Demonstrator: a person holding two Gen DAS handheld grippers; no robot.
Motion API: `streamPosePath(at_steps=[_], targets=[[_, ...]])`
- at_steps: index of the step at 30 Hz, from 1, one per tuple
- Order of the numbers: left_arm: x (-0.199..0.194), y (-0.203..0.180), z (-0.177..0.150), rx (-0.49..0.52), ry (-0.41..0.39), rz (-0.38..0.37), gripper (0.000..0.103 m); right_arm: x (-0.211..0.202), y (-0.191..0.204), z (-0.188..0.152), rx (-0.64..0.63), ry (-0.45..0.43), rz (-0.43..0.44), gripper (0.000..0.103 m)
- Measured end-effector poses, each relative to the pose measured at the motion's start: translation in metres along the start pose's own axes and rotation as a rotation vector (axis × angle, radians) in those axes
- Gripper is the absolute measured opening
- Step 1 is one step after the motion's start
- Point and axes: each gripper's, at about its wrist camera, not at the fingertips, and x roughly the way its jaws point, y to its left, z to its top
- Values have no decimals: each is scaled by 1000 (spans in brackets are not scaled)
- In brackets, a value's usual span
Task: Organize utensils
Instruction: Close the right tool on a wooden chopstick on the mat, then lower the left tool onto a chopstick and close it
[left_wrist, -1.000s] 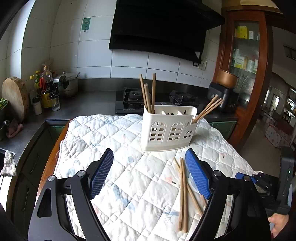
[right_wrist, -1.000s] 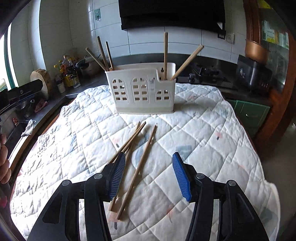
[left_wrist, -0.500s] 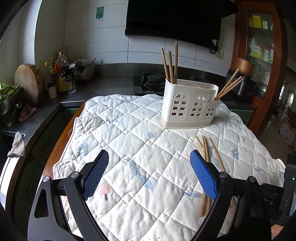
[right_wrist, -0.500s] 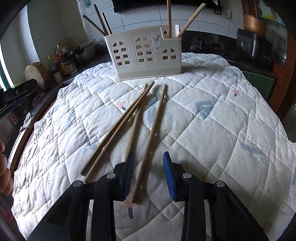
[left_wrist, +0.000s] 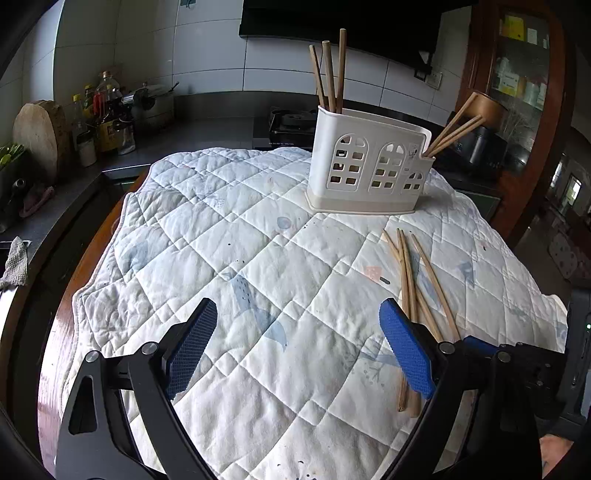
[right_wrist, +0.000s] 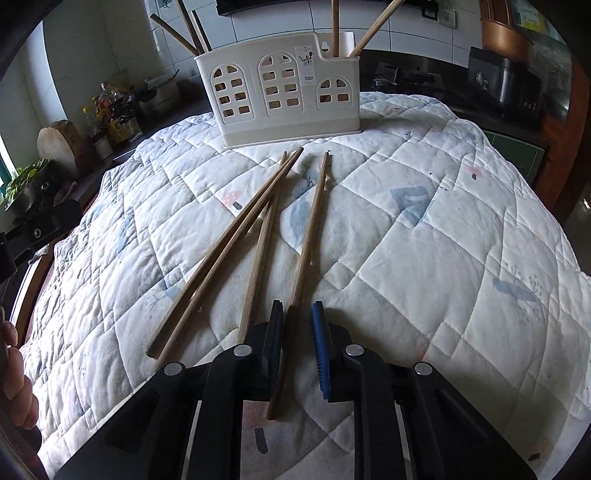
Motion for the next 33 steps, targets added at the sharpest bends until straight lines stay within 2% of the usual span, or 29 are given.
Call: streamPosePath(at_steps=[5, 16, 17, 18, 20, 22, 30, 33], targets=[[7, -15, -6, 35, 27, -28, 89, 0, 0, 1, -5, -5, -21, 9], [26, -45, -19, 105, 80, -89, 86, -10, -17, -6, 37, -12, -1, 7], [27, -48, -20, 115, 85, -95, 81, -11, -19, -7, 41, -12, 2, 7], [29, -50, -20, 124, 94, -108, 73, -11, -21, -8, 46, -12, 4, 7], [33, -55, -21, 138, 107, -121, 68, -12, -25, -10, 54, -10, 10, 7], [36, -60, -23, 153, 114, -130, 59, -13, -28, -11, 63, -10, 19, 7], [50, -67, -25, 161, 158, -168, 39, -14, -31, -13, 82, -16, 38, 7], [53, -68, -27, 157, 171, -189, 35, -14, -33, -13, 90, -16, 46, 7]])
